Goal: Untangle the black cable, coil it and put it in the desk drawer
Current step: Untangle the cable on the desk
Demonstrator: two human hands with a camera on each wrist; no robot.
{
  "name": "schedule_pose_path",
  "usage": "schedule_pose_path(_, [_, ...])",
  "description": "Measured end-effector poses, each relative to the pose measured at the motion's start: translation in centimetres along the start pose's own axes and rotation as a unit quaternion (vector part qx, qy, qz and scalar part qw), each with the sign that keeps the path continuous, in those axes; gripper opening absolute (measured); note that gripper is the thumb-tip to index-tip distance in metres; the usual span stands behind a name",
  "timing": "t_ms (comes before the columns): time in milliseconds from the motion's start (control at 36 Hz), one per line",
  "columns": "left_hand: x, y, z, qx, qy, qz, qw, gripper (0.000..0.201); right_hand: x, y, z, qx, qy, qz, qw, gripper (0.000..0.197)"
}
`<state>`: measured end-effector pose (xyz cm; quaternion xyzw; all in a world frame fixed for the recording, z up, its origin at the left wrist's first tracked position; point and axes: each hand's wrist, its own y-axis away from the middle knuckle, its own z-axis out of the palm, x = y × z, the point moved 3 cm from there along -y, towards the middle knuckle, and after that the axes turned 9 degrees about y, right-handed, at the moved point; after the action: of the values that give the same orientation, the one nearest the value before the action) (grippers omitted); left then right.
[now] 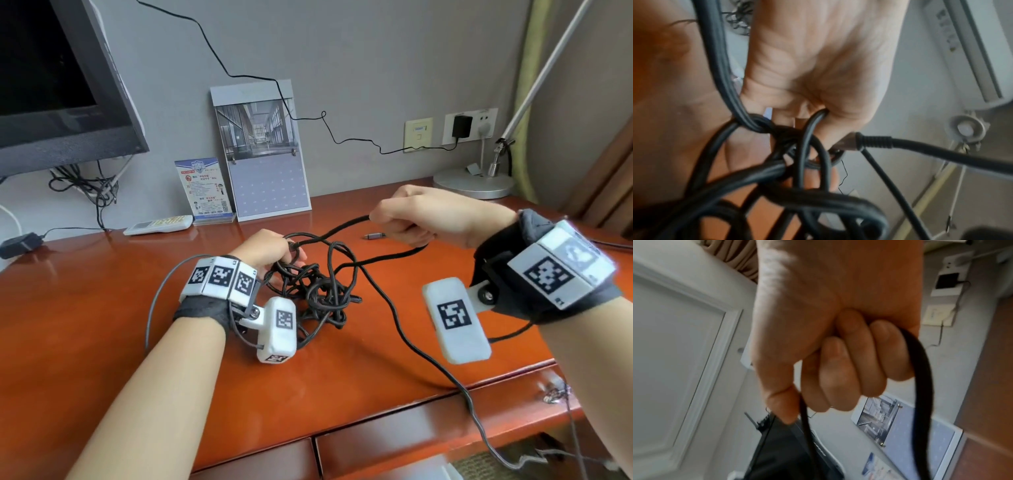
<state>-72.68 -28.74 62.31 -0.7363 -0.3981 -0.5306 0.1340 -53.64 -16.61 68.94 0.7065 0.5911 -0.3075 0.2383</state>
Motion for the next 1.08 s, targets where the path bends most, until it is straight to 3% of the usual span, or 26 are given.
schedule_pose_path(111, [-0.7,-0.2,-0.3,-0.043,0.034,-0.032,0.998,0.038,-0.4,-0.2,0.0,0.013,0.046,-0.01,0.999,0.051])
schedule_pose_path(222, [-1.4,-0.2,-0.7,-0.008,0.064,-0.016,0.998,0.03,0.7,-1.3,-1.0,0.072,0.161,0.067,0.982,0.041])
schedule_pose_path(306, [-1.4,-0.2,-0.5,0.033,0.043,0.004,0.999,0.017,1.0,-2.3,-0.8,0.125,0.359,0.112,0.918,0.021])
schedule_pose_path(389, [-0.9,-0.6,-0.2,0.08,-0.013,0.042,0.996,0.013,-0.1,-3.6,1.1,0.148,0.532,0.08,0.83,0.035])
schedule_pose_path(444, [-0.4,-0.7,0.0,0.098,-0.054,0.06,0.992,0.013,-1.0,-4.6,3.1,0.134,0.584,0.023,0.8,0.035])
schedule_pose_path(500, [-0.1,-0.8,0.2,0.103,-0.091,0.072,0.988,0.014,-1.6,-5.6,4.8,0.111,0.6,-0.017,0.792,0.027])
schedule_pose_path(611, [0.0,-0.8,0.3,0.073,-0.077,0.08,0.991,0.014,-2.1,-6.6,5.7,0.126,0.604,-0.057,0.785,0.016])
schedule_pose_path(750, [-0.8,-0.9,-0.2,-0.016,0.05,0.017,0.998,0.023,-1.7,-6.0,4.6,0.122,0.57,-0.078,0.809,0.014])
schedule_pose_path(833, [-1.6,-1.2,-0.6,-0.007,0.086,0.001,0.996,0.029,-1.5,-5.3,4.0,0.116,0.551,-0.092,0.821,0.013])
schedule_pose_path(889, [-2.2,-1.3,-1.1,0.019,0.107,-0.001,0.994,0.031,-1.6,-4.8,2.8,0.125,0.504,-0.097,0.849,0.011])
schedule_pose_path(1000, [-2.6,-1.4,-1.6,0.043,0.105,0.019,0.993,0.028,-2.4,-4.4,0.2,0.22,0.323,-0.145,0.909,0.016])
schedule_pose_path(1083, [-2.6,-1.3,-1.6,0.029,0.104,0.016,0.994,0.028,-3.0,-5.1,-1.2,0.306,0.225,-0.126,0.916,0.025])
